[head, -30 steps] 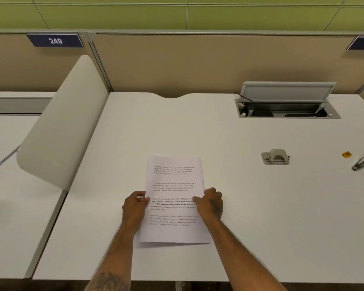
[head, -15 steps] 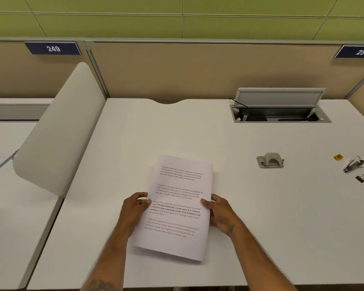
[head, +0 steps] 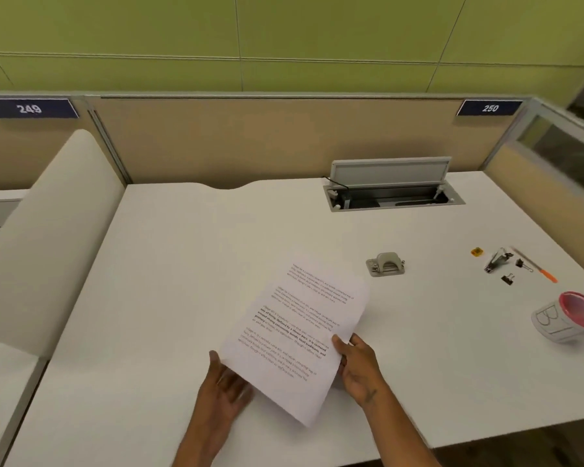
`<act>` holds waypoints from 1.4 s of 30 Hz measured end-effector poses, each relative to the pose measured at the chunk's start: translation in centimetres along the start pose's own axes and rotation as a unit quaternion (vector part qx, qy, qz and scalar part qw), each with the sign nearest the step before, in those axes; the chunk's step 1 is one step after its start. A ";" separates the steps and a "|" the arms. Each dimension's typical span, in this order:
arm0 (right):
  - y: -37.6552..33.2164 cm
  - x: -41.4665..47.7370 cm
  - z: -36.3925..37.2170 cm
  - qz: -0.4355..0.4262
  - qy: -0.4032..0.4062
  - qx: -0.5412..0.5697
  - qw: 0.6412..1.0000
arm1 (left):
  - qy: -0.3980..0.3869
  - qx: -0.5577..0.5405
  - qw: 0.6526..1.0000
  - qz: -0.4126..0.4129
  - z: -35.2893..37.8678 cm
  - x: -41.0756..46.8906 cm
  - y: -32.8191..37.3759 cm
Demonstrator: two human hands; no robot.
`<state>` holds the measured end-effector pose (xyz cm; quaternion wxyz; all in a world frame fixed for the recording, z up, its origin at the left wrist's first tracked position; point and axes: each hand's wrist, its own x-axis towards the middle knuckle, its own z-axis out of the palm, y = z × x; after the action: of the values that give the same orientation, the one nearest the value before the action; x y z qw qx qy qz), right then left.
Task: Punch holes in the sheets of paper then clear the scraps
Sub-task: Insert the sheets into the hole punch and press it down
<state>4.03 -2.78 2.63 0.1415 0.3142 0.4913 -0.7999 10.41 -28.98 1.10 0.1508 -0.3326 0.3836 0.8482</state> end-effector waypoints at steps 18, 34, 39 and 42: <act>-5.6 -1.4 -14.3 -0.021 -0.040 0.037 0.998 | 0.063 0.040 0.989 0.131 16.2 -1.3 -13.5; -15.6 0.7 -26.8 -0.042 -0.034 -0.227 0.972 | -0.057 0.257 0.964 0.044 18.9 0.0 -13.2; -14.6 2.1 -26.4 -0.062 0.020 -0.233 0.970 | -0.056 0.295 0.952 0.052 19.6 0.9 -12.8; -14.5 3.0 -26.2 -0.067 0.046 -0.235 0.969 | -0.035 0.312 0.946 0.077 19.8 2.1 -12.4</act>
<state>3.48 27.33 2.41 0.1342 0.2751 0.6912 -0.6546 6.33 -5.92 2.37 0.1944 -0.2082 0.6480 0.7064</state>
